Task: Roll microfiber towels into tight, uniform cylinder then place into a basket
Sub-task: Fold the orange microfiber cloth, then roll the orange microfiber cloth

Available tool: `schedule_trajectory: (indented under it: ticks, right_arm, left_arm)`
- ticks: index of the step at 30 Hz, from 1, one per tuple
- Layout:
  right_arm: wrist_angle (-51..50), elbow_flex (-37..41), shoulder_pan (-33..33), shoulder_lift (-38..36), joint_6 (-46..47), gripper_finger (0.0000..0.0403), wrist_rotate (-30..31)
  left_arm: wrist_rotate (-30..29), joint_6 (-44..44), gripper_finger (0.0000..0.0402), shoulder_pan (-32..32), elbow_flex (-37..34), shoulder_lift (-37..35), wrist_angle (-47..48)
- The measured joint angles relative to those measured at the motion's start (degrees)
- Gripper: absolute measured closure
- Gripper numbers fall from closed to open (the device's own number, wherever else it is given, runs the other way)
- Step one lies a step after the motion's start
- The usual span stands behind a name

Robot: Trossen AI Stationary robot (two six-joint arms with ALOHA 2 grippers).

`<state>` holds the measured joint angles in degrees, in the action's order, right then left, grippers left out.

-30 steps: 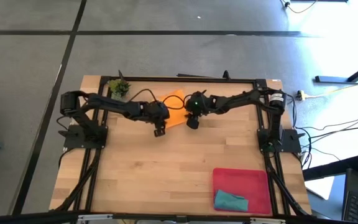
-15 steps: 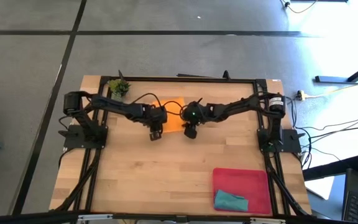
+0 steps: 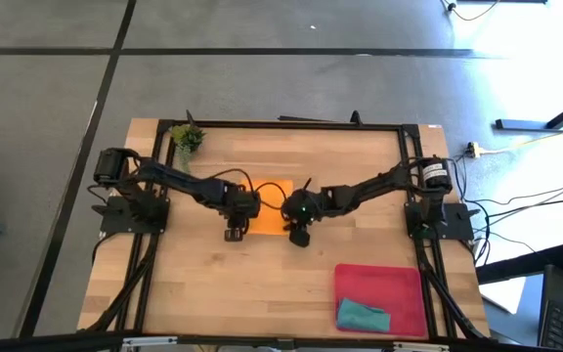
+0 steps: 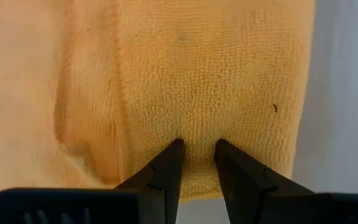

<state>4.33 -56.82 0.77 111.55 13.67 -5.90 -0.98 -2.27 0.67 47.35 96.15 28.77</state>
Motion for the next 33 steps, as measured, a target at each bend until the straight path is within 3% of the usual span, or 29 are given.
schedule_trajectory:
  ticks: [4,9,15,24,33]
  right_arm:
    - [-2.0,0.0,2.3,-2.3,-2.5,0.0242,5.8]
    - [-5.0,-0.2,5.6,-8.3,-6.2,0.0242,12.7]
    - [-7.9,-0.2,11.7,-14.0,-11.3,0.0242,20.8]
    - [-5.8,-0.2,18.1,-14.8,-21.9,0.0242,21.3]
    - [-4.7,-0.2,18.3,-14.8,-21.5,0.0242,17.8]
  left_arm:
    - [-6.1,-3.3,0.0305,2.8,-0.5,-2.5,0.7]
    - [-8.3,-5.3,0.0305,6.9,-0.5,-9.6,3.0]
    - [-16.2,-13.1,0.0305,15.0,-0.6,-15.7,6.4]
    - [-20.8,-18.8,0.0305,28.0,-0.5,-16.9,6.3]
    - [-20.7,-17.4,0.0305,31.9,-0.5,-16.9,5.9]
